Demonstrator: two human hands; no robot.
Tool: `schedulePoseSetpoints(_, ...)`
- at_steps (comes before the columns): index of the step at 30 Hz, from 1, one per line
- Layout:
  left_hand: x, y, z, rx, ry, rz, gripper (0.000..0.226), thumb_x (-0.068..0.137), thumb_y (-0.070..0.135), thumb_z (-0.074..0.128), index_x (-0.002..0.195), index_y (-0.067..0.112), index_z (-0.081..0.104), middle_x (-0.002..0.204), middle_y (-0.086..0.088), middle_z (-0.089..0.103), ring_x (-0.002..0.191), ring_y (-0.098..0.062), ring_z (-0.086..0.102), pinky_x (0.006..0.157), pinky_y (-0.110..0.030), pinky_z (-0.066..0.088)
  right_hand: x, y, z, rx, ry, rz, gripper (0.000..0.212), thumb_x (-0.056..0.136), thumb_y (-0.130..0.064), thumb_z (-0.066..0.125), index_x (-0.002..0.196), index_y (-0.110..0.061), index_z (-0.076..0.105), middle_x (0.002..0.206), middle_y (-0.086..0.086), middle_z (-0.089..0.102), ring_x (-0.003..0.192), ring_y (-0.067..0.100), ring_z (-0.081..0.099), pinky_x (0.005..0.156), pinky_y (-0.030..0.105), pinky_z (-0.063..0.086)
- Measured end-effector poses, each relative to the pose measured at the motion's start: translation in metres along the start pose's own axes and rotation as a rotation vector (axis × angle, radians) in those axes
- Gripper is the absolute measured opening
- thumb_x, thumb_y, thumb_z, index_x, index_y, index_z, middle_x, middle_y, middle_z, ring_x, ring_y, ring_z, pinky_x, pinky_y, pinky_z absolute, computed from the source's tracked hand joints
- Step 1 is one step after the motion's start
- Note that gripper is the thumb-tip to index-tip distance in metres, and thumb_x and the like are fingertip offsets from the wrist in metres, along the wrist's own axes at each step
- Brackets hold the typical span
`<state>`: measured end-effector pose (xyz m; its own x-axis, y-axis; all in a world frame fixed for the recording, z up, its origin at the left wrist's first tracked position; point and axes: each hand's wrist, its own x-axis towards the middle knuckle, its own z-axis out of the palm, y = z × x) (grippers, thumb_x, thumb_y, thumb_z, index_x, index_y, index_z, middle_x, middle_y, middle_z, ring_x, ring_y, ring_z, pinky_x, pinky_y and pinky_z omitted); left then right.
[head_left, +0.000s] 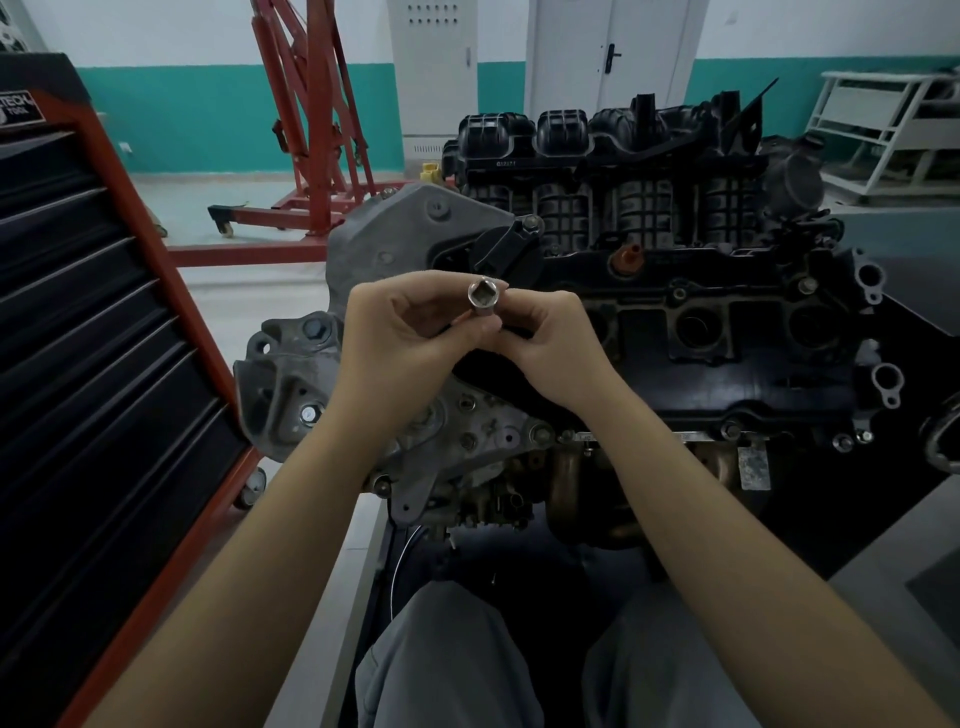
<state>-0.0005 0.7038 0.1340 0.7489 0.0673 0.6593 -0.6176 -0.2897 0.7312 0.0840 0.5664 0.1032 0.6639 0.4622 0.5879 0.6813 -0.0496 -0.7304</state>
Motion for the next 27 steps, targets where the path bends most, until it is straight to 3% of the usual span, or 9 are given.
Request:
schedulePoseSetpoints(5, -0.001, 0.0006, 0.005, 0.067, 0.067, 0.038, 0.027, 0.07, -0.003, 0.081, 0.093, 0.009, 0.071, 0.087, 0.0, 0.073, 0.083, -0.013, 0.071, 0.078, -0.026, 0.057, -0.0001, 0.0009, -0.0008, 0.032, 0.059, -0.003, 0.018, 0.078, -0.004, 0.075, 0.096, -0.007, 0.072, 0.091, 0.008, 0.073, 0.089, 0.017, 0.071, 0.084, 0.033, 0.056)
schedulePoseSetpoints(9, -0.0011, -0.0015, 0.0051, -0.033, 0.057, 0.014, 0.034, 0.075, -0.011, 0.072, 0.104, 0.006, 0.068, 0.091, 0.002, 0.071, 0.086, -0.009, 0.071, 0.08, -0.021, 0.055, 0.0002, 0.0018, 0.0004, -0.016, -0.003, -0.01, 0.029, 0.084, 0.0, 0.07, 0.112, -0.003, 0.068, 0.103, 0.006, 0.072, 0.1, 0.013, 0.068, 0.091, 0.029, 0.052)
schedulePoseSetpoints(13, -0.001, -0.0017, 0.0041, -0.006, 0.006, 0.02, 0.03, 0.075, -0.01, 0.074, 0.101, 0.005, 0.07, 0.093, -0.005, 0.073, 0.09, -0.017, 0.071, 0.083, -0.028, 0.056, 0.0003, 0.002, -0.0002, -0.011, 0.031, -0.006, 0.021, 0.082, 0.001, 0.07, 0.101, -0.007, 0.072, 0.092, 0.004, 0.073, 0.091, 0.013, 0.07, 0.085, 0.027, 0.054)
schedulePoseSetpoints(18, -0.0022, -0.0019, 0.0101, 0.1, 0.155, 0.084, 0.025, 0.072, 0.0, 0.081, 0.093, 0.009, 0.072, 0.086, -0.001, 0.072, 0.081, -0.014, 0.071, 0.076, -0.024, 0.056, 0.0001, 0.0011, -0.0005, 0.002, 0.042, -0.026, 0.02, 0.081, -0.004, 0.074, 0.101, -0.002, 0.071, 0.095, 0.007, 0.073, 0.092, 0.014, 0.07, 0.086, 0.029, 0.054)
schedulePoseSetpoints(21, -0.0024, -0.0028, 0.0081, 0.013, 0.06, 0.044, 0.028, 0.076, -0.008, 0.074, 0.102, 0.003, 0.071, 0.091, -0.002, 0.072, 0.086, -0.013, 0.071, 0.08, -0.023, 0.055, -0.0002, -0.0007, -0.0003, -0.001, -0.015, -0.047, 0.024, 0.085, -0.002, 0.068, 0.108, -0.006, 0.069, 0.096, -0.004, 0.071, 0.095, 0.004, 0.068, 0.085, 0.02, 0.051)
schedulePoseSetpoints(24, -0.0015, -0.0012, 0.0062, 0.001, -0.005, 0.018, 0.031, 0.075, -0.009, 0.074, 0.103, 0.005, 0.07, 0.092, -0.004, 0.072, 0.089, -0.015, 0.071, 0.082, -0.028, 0.056, -0.0005, 0.0008, 0.0003, 0.005, 0.001, -0.034, 0.024, 0.082, -0.002, 0.069, 0.1, -0.018, 0.069, 0.088, -0.017, 0.069, 0.088, -0.001, 0.068, 0.08, 0.014, 0.05)
schedulePoseSetpoints(27, -0.0011, -0.0002, 0.0083, 0.125, 0.063, 0.039, 0.028, 0.067, 0.002, 0.085, 0.092, 0.009, 0.072, 0.086, 0.001, 0.072, 0.081, -0.008, 0.07, 0.075, -0.02, 0.054, 0.0, 0.004, 0.0005, 0.023, 0.044, 0.012, 0.02, 0.079, -0.003, 0.073, 0.095, -0.015, 0.073, 0.086, -0.005, 0.073, 0.086, 0.008, 0.07, 0.079, 0.022, 0.054)
